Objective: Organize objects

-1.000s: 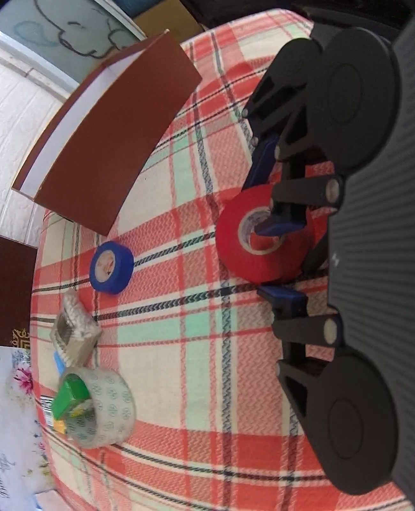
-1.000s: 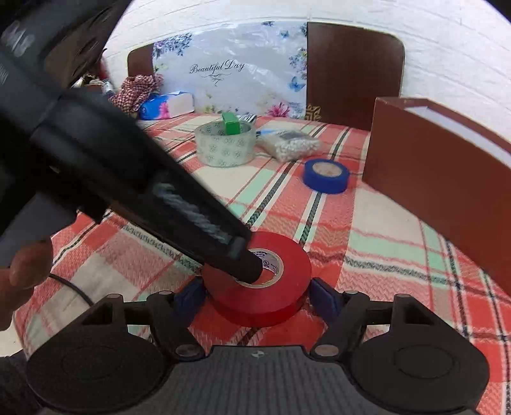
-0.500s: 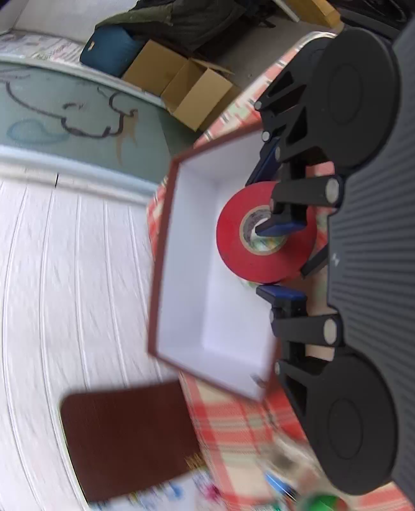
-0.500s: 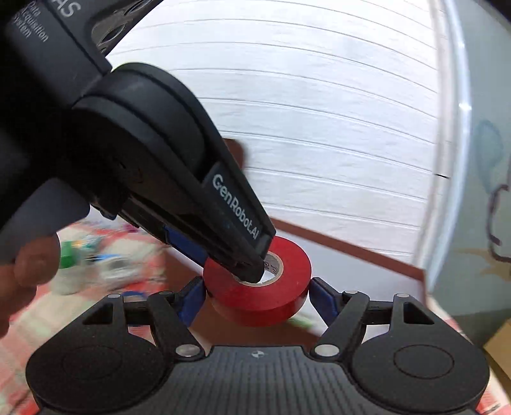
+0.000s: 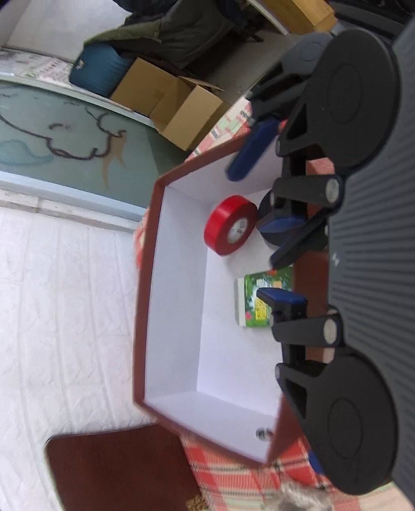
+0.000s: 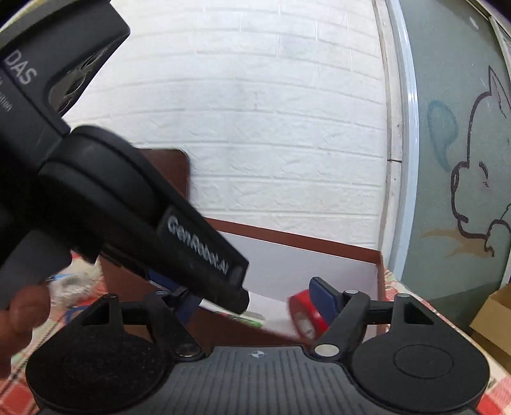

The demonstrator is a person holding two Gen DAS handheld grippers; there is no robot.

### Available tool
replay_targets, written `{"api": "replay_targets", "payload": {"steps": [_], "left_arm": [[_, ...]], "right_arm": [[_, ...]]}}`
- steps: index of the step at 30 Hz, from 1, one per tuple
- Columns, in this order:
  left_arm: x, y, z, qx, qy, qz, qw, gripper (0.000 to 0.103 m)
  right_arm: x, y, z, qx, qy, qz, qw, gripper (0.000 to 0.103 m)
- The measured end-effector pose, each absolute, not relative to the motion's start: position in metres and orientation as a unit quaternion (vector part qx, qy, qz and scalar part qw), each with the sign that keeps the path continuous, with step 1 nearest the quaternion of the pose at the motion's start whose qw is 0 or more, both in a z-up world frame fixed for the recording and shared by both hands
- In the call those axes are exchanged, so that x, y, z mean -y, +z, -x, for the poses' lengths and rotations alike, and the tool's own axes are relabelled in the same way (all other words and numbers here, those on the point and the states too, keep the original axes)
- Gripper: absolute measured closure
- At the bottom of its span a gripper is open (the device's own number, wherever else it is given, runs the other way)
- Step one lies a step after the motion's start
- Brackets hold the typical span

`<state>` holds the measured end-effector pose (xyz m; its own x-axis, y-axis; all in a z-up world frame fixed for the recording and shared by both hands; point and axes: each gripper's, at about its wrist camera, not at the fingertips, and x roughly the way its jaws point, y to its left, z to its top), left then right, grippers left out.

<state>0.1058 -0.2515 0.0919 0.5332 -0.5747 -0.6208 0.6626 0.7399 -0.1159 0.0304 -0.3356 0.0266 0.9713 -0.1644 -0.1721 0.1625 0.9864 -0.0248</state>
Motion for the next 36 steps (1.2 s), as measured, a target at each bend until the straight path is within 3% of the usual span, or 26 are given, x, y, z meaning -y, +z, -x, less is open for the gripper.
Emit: {"api": "replay_targets", "payload": {"steps": [4, 7, 15, 21, 36], "left_arm": [[0.203, 0.094, -0.081, -0.310, -0.349, -0.052, 0.883, 0.062], [0.156, 0.078, -0.075, -0.332, -0.309, -0.029, 0.890, 0.058], [0.029, 0.019, -0.091, -0.416, -0.121, 0.018, 0.901, 0.060], [-0.021, 0.007, -0.091, -0.420, -0.062, 0.025, 0.905, 0.059], [-0.109, 0.000, -0.113, -0.384, 0.025, 0.010, 0.923, 0.057]], "right_arm": [[0.313, 0.023, -0.008, -0.088, -0.064, -0.013, 0.994, 0.037], [0.292, 0.018, -0.007, -0.119, -0.005, -0.008, 0.993, 0.037], [0.232, 0.012, -0.070, -0.204, 0.098, 0.026, 0.974, 0.039], [0.200, 0.016, -0.073, -0.243, 0.090, -0.001, 0.966, 0.046], [0.116, 0.016, -0.100, -0.259, 0.174, 0.050, 0.949, 0.048]]}}
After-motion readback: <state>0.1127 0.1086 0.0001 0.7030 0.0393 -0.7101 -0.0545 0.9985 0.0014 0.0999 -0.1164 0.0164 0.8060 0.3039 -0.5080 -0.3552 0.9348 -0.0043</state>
